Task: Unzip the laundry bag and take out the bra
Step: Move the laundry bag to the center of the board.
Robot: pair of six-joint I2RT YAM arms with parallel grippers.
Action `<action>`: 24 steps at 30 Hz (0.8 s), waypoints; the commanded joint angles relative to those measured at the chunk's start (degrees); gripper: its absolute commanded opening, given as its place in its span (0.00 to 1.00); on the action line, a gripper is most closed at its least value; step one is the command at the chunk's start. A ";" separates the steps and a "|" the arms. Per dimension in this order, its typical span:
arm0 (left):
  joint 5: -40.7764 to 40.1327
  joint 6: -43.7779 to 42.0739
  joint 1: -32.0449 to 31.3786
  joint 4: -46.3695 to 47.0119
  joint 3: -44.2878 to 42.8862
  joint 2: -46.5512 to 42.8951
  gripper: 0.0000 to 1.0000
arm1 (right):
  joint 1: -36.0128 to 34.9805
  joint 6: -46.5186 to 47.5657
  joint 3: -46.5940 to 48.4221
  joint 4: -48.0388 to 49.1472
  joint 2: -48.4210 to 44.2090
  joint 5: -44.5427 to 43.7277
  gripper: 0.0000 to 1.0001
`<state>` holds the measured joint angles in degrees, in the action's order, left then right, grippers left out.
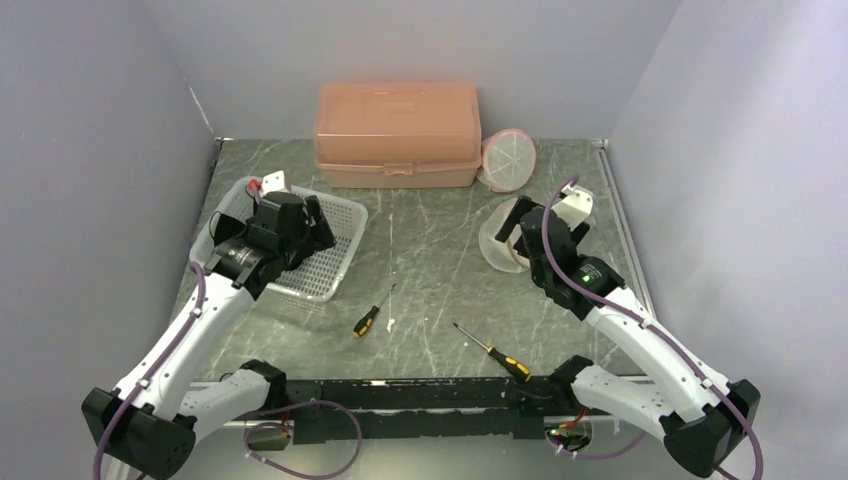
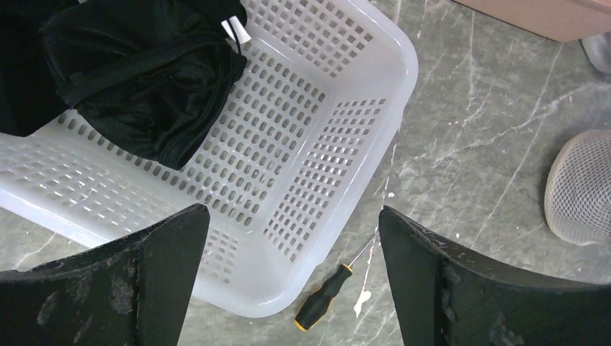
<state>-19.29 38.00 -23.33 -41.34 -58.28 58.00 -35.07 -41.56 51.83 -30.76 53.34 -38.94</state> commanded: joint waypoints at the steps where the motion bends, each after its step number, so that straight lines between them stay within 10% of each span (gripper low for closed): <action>1: 1.19 -3.68 -0.03 2.18 -0.30 -2.79 0.94 | -0.26 3.29 -1.36 2.26 -1.77 -1.54 1.00; 8: 2.79 -7.55 0.04 4.40 2.36 -5.44 0.94 | -0.02 12.79 -9.06 15.18 -14.40 6.05 1.00; 24: 16.93 -9.88 -0.05 9.71 4.88 -7.97 0.94 | 15.09 9.30 -9.80 19.06 -2.58 13.73 0.78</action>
<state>-6.66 29.28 -23.33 -35.38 -54.24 51.86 -21.54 -32.08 44.34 -18.17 49.47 -30.63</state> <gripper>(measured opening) 0.940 0.813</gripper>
